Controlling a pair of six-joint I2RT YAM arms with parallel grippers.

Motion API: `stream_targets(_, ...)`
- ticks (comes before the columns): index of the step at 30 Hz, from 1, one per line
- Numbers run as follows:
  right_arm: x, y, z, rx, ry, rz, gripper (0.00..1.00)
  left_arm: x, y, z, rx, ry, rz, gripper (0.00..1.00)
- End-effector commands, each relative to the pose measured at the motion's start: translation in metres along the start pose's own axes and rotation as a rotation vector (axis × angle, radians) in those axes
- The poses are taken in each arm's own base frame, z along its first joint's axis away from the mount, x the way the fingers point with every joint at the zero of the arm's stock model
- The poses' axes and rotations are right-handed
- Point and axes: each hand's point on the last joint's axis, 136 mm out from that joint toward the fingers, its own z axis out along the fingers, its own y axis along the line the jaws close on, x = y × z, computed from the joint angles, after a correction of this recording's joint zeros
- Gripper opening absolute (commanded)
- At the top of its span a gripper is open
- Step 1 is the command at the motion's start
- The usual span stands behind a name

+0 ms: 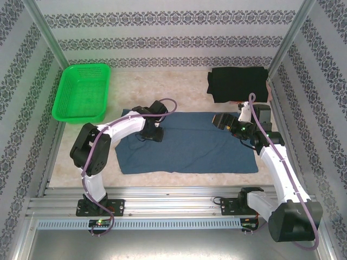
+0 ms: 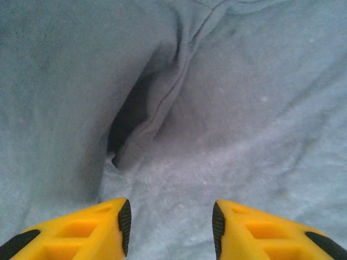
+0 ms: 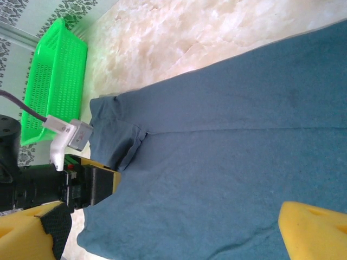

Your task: Fold and stack the t-shirts

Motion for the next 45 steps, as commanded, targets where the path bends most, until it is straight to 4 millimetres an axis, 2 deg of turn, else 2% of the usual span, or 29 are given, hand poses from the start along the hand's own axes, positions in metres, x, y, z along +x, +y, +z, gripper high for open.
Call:
stream_targets(1, 0.008, 0.000, 0.003, -0.015, 0.037, 0.013, 0.98, -0.005, 0.001, 0.008, -0.043, 0.000, 0.042, 0.42)
stream_targets(7, 0.010, -0.001, 0.004, -0.015, 0.043, 0.016, 0.98, -0.009, 0.013, 0.018, -0.114, -0.013, 0.048, 0.38)
stream_targets(17, 0.015, -0.006, 0.007, -0.014, 0.056, 0.026, 0.98, -0.014, 0.018, 0.030, -0.150, -0.026, 0.062, 0.35)
stream_targets(21, 0.017, -0.007, 0.009, -0.014, 0.061, 0.034, 0.98, -0.015, 0.019, 0.034, -0.158, -0.021, 0.070, 0.28)
stream_targets(27, 0.017, -0.008, 0.009, -0.015, 0.059, 0.036, 0.98, -0.022, 0.015, 0.021, -0.147, -0.049, 0.070, 0.10)
stream_targets(32, 0.017, -0.007, 0.010, -0.020, 0.062, 0.037, 0.98, -0.023, 0.008, 0.008, -0.101, -0.060, 0.059, 0.03)
stream_targets(39, 0.019, -0.007, 0.011, -0.027, 0.068, 0.044, 0.98, -0.013, 0.010, 0.005, -0.090, -0.050, 0.036, 0.03)
stream_targets(43, 0.020, -0.008, 0.012, -0.031, 0.071, 0.047, 0.98, -0.015, 0.011, 0.002, -0.093, -0.060, 0.032, 0.17)
stream_targets(45, 0.021, -0.008, 0.012, -0.033, 0.075, 0.050, 0.98, -0.016, 0.012, 0.003, -0.099, -0.064, 0.033, 0.21)
